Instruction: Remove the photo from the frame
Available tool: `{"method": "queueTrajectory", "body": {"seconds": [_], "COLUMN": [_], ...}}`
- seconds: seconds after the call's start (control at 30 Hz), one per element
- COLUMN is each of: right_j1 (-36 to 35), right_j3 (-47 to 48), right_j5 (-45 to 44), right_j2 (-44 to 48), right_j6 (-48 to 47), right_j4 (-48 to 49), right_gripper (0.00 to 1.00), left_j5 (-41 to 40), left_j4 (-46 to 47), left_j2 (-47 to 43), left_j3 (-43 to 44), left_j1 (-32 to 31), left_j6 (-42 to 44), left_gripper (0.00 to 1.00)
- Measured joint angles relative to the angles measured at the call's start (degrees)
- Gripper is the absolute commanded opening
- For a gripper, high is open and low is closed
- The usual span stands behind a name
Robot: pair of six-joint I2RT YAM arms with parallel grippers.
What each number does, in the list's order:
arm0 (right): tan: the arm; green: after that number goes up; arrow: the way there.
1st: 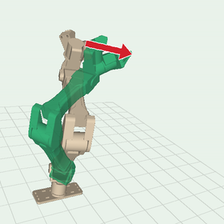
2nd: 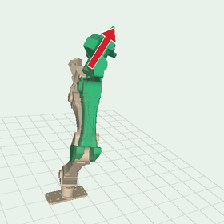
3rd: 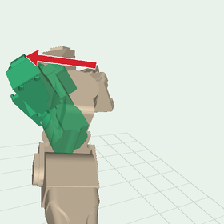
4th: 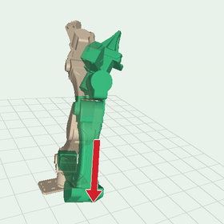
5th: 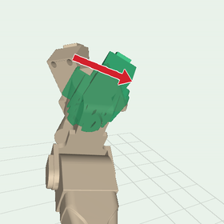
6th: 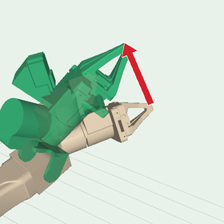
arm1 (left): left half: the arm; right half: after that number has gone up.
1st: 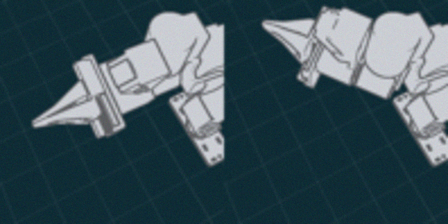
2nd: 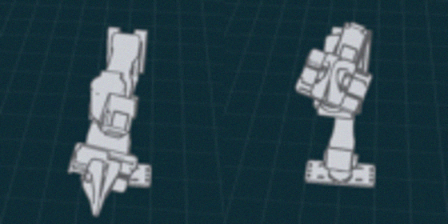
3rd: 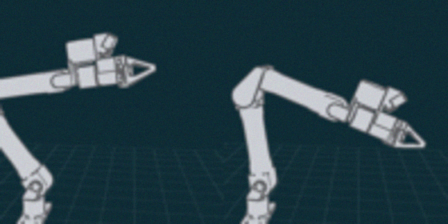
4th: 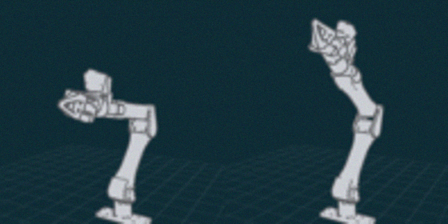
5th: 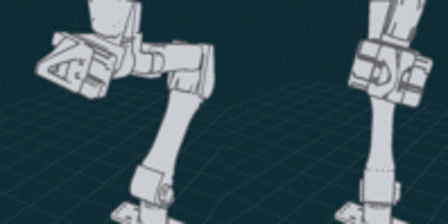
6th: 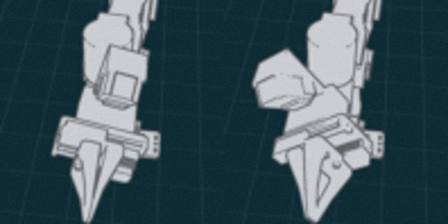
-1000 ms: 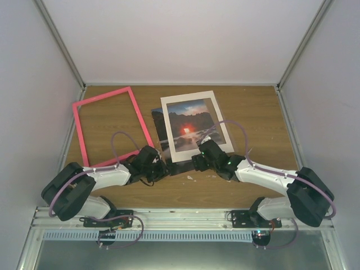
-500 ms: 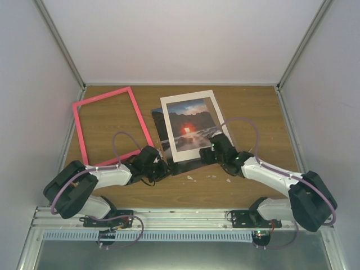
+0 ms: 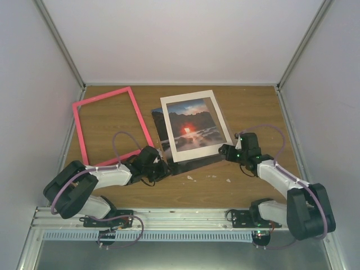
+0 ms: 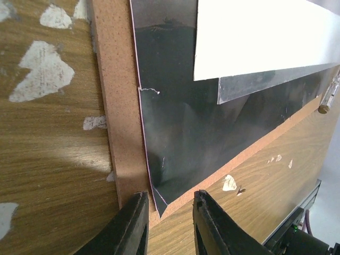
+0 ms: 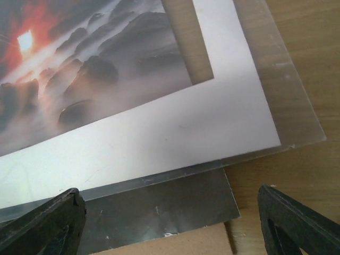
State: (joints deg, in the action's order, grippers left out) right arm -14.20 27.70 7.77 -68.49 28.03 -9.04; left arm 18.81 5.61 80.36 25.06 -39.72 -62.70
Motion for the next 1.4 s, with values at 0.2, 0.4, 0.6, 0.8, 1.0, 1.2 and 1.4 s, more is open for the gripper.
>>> {"method": "queueTrajectory", "body": {"seconds": [0.2,0.4,0.6,0.8,1.0,1.2,1.4], "right_j1": [4.33,5.33,5.46,5.53,5.55,5.55,5.55], "right_j3": [-2.6,-4.55,-4.79,-4.9,-4.87,-4.87,-5.53], "right_j5": [6.6,10.56,13.18,16.48,18.23,19.43,20.24], "right_j2": [0.46,-1.4,-2.58,-1.46,2.49,2.34,1.31], "right_j6": [0.83,1.2,1.33,1.38,1.36,1.46,2.99], "right_j4": [1.75,3.63,6.01,6.12,5.99,6.14,7.72], "right_gripper": [0.9,0.9,0.9,0.9,0.9,0.89,0.89], "left_j5": [0.02,-0.04,-0.48,-1.36,-1.92,-1.92,-1.9], "left_j4": [-0.04,-0.2,-0.55,-1.66,-2.34,-2.38,-2.38], "left_j2": [-0.04,-0.42,-1.03,-1.88,-2.23,-2.25,-2.27], "left_j3": [0.0,-0.24,-0.57,-0.66,-0.66,-0.66,-0.66], "left_j1": [0.02,0.11,0.13,0.13,0.13,0.13,0.13], "left_j6": [1.01,1.81,2.56,3.45,4.07,4.24,4.24], "left_gripper": [0.27,0.27,0.27,0.27,0.27,0.27,0.27]}}
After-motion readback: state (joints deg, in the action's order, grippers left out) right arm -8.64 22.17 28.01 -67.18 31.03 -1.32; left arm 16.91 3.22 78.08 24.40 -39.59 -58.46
